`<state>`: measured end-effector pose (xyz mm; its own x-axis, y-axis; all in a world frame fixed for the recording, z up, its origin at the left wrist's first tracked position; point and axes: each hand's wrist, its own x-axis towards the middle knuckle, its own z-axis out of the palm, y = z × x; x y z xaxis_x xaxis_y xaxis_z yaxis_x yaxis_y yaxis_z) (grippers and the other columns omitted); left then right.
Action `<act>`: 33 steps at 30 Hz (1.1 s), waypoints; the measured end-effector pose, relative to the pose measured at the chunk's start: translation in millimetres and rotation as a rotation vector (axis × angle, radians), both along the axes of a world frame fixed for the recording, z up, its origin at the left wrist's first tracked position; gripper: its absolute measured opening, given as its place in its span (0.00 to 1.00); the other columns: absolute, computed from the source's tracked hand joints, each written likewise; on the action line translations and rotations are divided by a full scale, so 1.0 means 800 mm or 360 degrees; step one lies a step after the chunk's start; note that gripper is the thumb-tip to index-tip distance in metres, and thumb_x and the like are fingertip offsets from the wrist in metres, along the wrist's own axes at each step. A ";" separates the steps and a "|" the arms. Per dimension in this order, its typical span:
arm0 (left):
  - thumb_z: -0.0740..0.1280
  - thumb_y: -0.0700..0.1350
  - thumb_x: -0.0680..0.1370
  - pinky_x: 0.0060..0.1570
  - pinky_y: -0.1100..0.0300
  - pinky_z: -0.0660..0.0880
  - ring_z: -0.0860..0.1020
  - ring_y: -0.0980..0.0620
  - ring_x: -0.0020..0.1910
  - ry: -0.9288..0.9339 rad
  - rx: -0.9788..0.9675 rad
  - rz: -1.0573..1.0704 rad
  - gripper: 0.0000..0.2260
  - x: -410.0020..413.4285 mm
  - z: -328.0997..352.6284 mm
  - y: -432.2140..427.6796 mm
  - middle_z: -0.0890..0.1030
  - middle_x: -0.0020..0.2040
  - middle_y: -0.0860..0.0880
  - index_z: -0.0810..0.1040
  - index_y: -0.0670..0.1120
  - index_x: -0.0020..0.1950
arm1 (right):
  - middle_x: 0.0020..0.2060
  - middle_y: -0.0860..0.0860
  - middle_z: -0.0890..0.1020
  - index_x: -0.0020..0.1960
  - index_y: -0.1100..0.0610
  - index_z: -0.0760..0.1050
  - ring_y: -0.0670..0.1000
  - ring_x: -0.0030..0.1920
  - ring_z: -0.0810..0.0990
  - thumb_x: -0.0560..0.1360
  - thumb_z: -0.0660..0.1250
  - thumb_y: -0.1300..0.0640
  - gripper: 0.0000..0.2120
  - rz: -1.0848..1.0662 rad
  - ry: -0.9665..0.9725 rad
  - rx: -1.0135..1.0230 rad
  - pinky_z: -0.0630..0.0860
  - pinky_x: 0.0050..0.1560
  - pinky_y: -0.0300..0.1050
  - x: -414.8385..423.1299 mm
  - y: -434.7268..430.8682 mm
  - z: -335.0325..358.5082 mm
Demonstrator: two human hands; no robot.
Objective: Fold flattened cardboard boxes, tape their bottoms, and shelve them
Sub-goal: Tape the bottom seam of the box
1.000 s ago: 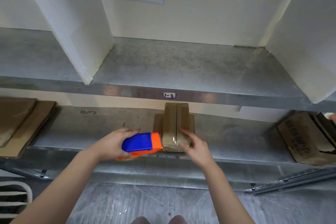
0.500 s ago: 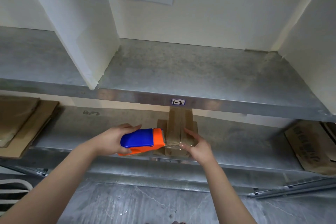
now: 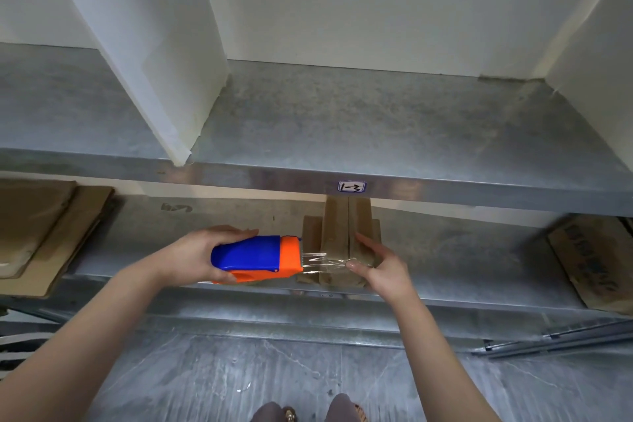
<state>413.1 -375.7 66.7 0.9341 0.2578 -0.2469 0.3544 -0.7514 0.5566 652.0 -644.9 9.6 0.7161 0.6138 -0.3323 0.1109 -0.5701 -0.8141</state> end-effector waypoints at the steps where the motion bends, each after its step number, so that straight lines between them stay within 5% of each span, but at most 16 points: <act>1: 0.76 0.49 0.70 0.55 0.75 0.65 0.70 0.63 0.61 -0.0002 0.0044 -0.0041 0.36 0.000 -0.001 -0.001 0.72 0.63 0.63 0.61 0.70 0.69 | 0.66 0.47 0.76 0.67 0.38 0.72 0.51 0.68 0.73 0.69 0.77 0.48 0.29 0.0002 0.0001 -0.0005 0.70 0.66 0.42 0.000 0.001 0.000; 8: 0.74 0.47 0.72 0.57 0.63 0.70 0.72 0.56 0.60 -0.0087 0.0336 -0.0177 0.33 0.011 -0.016 -0.012 0.74 0.63 0.55 0.65 0.58 0.74 | 0.67 0.47 0.76 0.67 0.37 0.72 0.50 0.68 0.73 0.69 0.77 0.48 0.29 -0.0020 0.0020 0.0013 0.71 0.67 0.42 -0.001 0.001 0.001; 13: 0.72 0.47 0.73 0.55 0.60 0.72 0.74 0.50 0.61 -0.0103 0.0554 -0.0198 0.32 0.020 -0.031 -0.025 0.74 0.65 0.52 0.64 0.57 0.75 | 0.67 0.48 0.75 0.65 0.35 0.73 0.52 0.65 0.75 0.67 0.78 0.47 0.29 -0.0049 0.0048 0.0024 0.78 0.61 0.52 -0.001 0.003 0.001; 17: 0.80 0.43 0.62 0.41 0.56 0.78 0.80 0.45 0.44 -0.0215 0.0856 -0.0249 0.39 0.008 -0.044 -0.040 0.80 0.55 0.49 0.70 0.52 0.71 | 0.68 0.47 0.74 0.65 0.36 0.73 0.52 0.66 0.75 0.67 0.78 0.48 0.29 -0.0064 0.0091 0.0049 0.78 0.60 0.54 0.000 0.004 0.002; 20: 0.82 0.42 0.57 0.41 0.56 0.78 0.78 0.47 0.40 -0.0216 0.0924 -0.0180 0.43 -0.001 -0.058 -0.057 0.79 0.53 0.50 0.71 0.50 0.71 | 0.68 0.47 0.75 0.65 0.35 0.73 0.53 0.66 0.75 0.67 0.78 0.48 0.29 -0.0073 0.0098 0.0049 0.79 0.59 0.55 -0.002 0.004 0.002; 28: 0.80 0.40 0.62 0.36 0.54 0.78 0.79 0.43 0.40 -0.0194 0.0846 -0.0102 0.38 0.019 -0.052 -0.051 0.80 0.52 0.47 0.71 0.53 0.70 | 0.69 0.47 0.74 0.68 0.40 0.72 0.52 0.69 0.71 0.71 0.76 0.49 0.28 -0.0052 0.0068 0.0044 0.69 0.69 0.46 -0.007 0.001 0.008; 33: 0.74 0.44 0.71 0.45 0.53 0.78 0.78 0.43 0.54 -0.0089 0.0731 -0.0081 0.33 0.034 -0.053 -0.046 0.78 0.60 0.48 0.66 0.57 0.73 | 0.68 0.46 0.75 0.68 0.40 0.72 0.51 0.69 0.71 0.70 0.76 0.49 0.28 -0.0046 0.0067 0.0044 0.67 0.67 0.41 -0.008 0.001 0.010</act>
<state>440.7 -412.5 24.0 0.9571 0.2819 -0.0670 0.2895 -0.9402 0.1794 645.6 -644.5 17.6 0.7193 0.6026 -0.3457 0.0599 -0.5496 -0.8333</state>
